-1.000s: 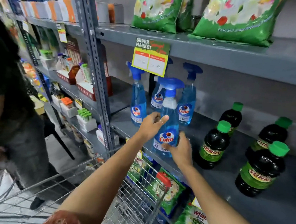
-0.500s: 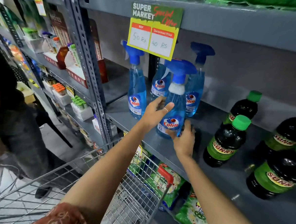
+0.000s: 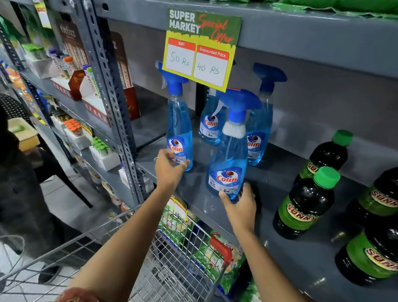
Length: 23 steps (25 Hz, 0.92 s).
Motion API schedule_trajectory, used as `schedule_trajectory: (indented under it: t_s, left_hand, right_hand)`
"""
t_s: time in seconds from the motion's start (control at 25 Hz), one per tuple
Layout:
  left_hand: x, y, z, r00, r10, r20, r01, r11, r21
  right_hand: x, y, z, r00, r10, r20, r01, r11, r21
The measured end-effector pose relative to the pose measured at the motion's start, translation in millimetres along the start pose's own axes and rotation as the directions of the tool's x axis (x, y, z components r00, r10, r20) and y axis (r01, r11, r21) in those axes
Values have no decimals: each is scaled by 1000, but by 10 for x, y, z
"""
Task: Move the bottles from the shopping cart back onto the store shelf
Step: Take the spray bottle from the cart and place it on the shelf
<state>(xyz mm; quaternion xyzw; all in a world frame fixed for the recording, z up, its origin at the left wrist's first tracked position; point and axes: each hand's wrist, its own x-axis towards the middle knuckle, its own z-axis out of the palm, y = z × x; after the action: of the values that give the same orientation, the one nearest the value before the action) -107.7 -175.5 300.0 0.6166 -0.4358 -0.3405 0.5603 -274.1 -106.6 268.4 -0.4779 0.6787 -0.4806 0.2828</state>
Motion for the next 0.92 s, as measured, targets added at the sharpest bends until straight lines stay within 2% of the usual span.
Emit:
schedule_trajectory:
  t_s: [0.16, 0.28, 0.48, 0.92]
  left_hand:
    - [263, -222, 22, 995, -11, 100, 2, 995, 96]
    - [358, -293, 22, 993, 20, 116, -40, 984, 174]
    - [401, -252, -7, 997, 46, 63, -50, 997, 67]
    - [410, -278, -10, 995, 70, 71, -74, 996, 56]
  right_hand:
    - [35, 50, 37, 999, -43, -11, 42, 998, -37]
    - [73, 61, 62, 998, -59, -25, 58, 997, -45]
    - [99, 67, 108, 997, -81, -10, 80, 992, -95]
    - [119, 71, 126, 996, -88, 3, 88, 985, -146]
